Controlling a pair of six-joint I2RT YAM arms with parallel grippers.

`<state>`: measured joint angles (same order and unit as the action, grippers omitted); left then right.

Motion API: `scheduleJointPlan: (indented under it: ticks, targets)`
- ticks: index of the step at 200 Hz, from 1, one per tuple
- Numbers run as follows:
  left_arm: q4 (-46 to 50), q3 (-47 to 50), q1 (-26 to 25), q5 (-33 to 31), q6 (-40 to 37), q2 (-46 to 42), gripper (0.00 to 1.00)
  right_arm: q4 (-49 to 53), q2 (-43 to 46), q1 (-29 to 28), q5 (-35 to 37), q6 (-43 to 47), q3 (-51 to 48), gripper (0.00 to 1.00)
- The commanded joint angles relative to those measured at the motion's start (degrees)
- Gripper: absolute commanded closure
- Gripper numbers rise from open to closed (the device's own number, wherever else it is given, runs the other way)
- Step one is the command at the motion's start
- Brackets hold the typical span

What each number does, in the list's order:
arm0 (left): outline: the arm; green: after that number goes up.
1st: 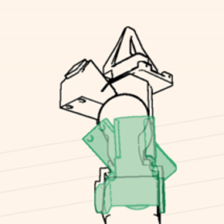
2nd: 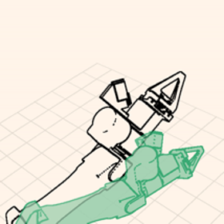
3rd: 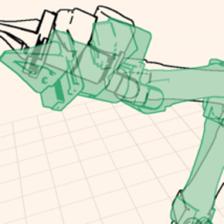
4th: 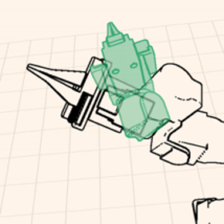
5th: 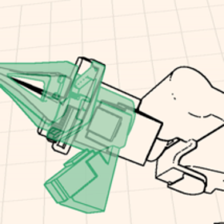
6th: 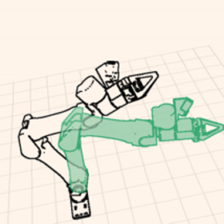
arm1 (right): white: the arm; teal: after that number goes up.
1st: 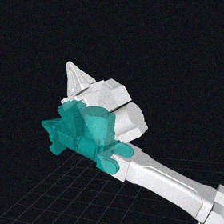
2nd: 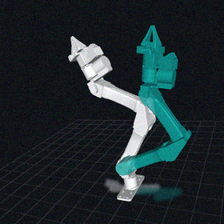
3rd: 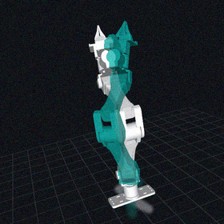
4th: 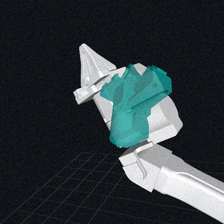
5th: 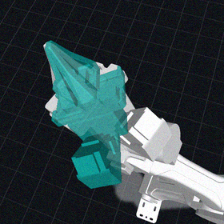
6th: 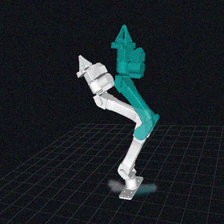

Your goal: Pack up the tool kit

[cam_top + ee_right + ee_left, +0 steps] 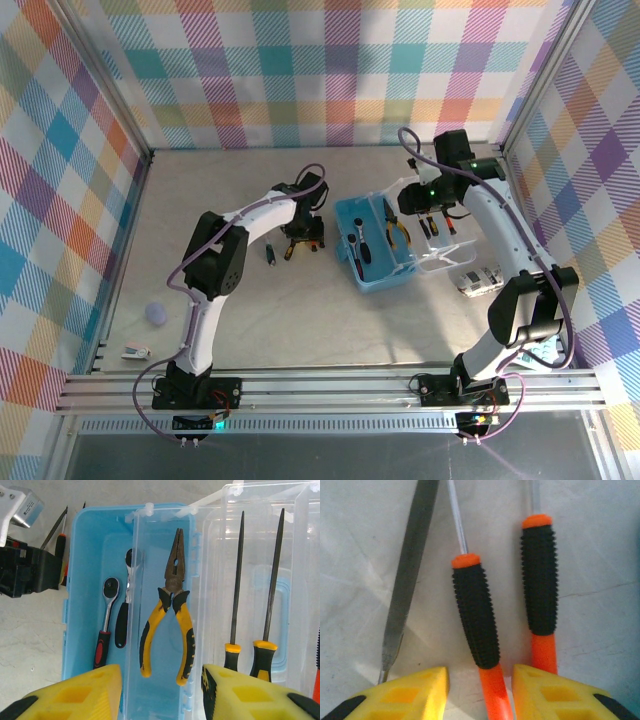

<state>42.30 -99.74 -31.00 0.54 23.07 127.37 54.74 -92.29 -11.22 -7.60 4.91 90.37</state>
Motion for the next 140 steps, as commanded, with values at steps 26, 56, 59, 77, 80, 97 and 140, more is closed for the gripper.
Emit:
scheduleJointPlan:
  ticks: [26,56,59,77,80,97,140]
  targets:
    - [2.9,-1.2,-0.5,-3.4,-0.6,3.0,0.77,0.4,2.5,-0.3,-1.0,-0.7,-1.0,0.53]
    - [1.8,1.5,-0.5,-3.0,-1.4,1.4,0.9,0.6,2.9,-0.3,-1.5,-0.9,-0.7,0.53]
    - [1.6,1.9,-0.5,-2.8,-1.4,0.9,0.92,0.6,3.0,-0.3,-1.6,-1.0,-0.6,0.53]
    - [0.1,4.9,-0.3,-1.9,-1.9,-2.4,1.0,1.3,3.6,-0.3,-2.0,-0.9,-0.1,0.51]
    - [-0.1,5.3,-0.2,-1.7,-2.0,-3.1,1.0,1.4,3.8,-0.2,-2.3,-0.9,0.0,0.5]
    - [0.0,6.6,0.0,-0.9,-2.6,-7.1,1.0,1.6,5.1,-0.3,-3.5,-0.9,0.2,0.45]
    - [-0.6,6.1,0.1,7.3,-4.4,-18.2,1.0,1.4,8.6,-0.3,-9.6,-2.9,1.3,0.01]
